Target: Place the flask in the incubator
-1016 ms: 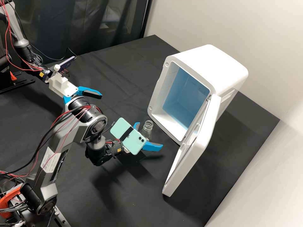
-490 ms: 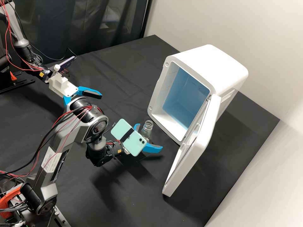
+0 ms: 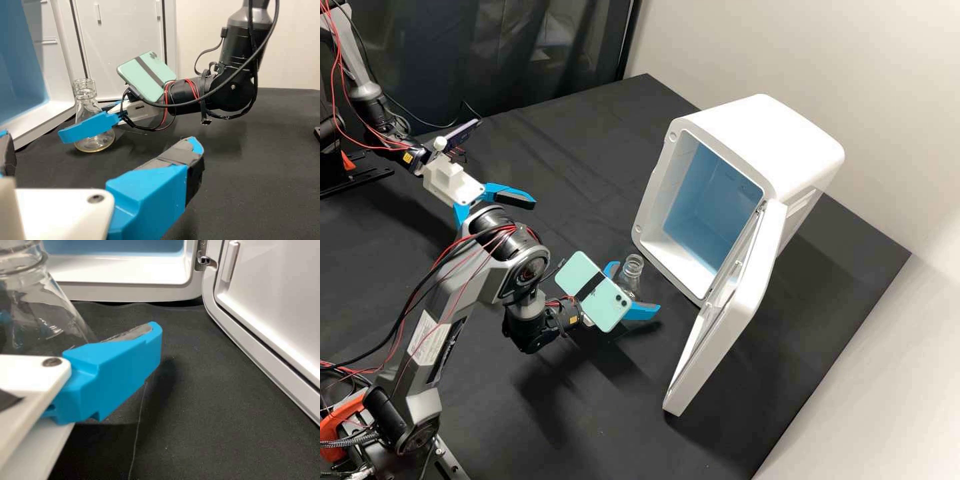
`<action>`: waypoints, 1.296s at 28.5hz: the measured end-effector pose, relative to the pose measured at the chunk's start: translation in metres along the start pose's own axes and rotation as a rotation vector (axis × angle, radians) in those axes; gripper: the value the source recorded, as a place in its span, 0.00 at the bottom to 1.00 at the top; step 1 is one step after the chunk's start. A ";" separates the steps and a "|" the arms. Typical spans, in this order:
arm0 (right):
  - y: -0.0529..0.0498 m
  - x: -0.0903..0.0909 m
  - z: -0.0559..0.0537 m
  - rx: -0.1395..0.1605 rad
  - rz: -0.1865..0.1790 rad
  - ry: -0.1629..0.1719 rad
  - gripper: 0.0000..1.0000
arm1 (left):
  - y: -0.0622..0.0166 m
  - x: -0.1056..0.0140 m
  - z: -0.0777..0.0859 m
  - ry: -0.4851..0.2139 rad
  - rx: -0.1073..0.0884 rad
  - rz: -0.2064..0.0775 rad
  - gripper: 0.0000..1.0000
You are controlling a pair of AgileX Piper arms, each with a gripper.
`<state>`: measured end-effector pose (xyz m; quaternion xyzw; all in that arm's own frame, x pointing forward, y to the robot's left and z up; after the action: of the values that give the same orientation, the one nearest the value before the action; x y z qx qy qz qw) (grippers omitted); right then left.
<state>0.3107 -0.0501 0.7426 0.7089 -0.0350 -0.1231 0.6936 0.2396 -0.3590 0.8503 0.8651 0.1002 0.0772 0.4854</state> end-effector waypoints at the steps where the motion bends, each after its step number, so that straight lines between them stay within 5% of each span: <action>1: 0.000 0.000 0.000 0.000 0.000 0.000 0.00 | -0.0001 0.000 0.000 -0.002 0.000 0.000 1.00; 37: -0.002 0.000 -0.001 -0.002 -0.008 0.017 0.00 | -0.0002 0.000 0.001 -0.004 0.001 -0.001 1.00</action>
<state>0.3109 -0.0497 0.7408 0.7096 -0.0261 -0.1200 0.6939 0.2399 -0.3597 0.8496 0.8654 0.0997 0.0753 0.4853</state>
